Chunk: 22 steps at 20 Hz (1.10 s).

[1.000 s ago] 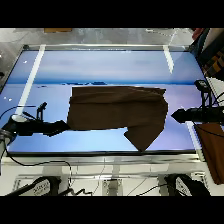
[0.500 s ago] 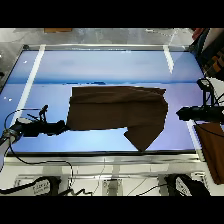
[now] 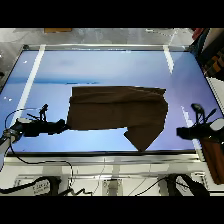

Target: Fold the clothes and pants, and hang the long-sleeved shirts on hangers.

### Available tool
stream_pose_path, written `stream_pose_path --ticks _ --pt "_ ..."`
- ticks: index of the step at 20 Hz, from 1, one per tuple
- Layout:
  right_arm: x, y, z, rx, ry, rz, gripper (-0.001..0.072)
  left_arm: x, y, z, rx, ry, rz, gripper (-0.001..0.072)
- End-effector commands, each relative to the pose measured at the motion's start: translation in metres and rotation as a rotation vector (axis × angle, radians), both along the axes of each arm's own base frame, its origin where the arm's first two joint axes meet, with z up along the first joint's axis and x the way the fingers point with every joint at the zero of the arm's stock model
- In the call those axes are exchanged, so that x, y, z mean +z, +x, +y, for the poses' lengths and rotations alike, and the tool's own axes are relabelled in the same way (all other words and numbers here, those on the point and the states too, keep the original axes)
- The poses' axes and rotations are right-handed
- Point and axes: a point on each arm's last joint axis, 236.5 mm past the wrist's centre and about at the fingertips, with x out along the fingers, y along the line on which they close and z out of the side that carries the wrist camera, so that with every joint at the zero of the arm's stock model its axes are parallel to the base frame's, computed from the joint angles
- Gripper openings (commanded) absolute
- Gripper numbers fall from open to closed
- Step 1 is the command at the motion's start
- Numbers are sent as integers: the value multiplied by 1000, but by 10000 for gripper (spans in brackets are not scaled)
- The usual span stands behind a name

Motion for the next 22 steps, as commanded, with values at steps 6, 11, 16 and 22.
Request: stream_pose_path --ticks 6,11,16,22 --pt "-11 39 24 -248 193 -184 257 1 1 0 3 -4 -2 14" --pt "-21 32 46 -332 336 -68 286 0 1 0 3 -4 -2 14" --pt "-39 9 79 -280 485 104 285 0 1 0 3 -4 -2 14" --pt "-56 4 79 -294 481 153 238 1 1 0 3 -4 -2 14"
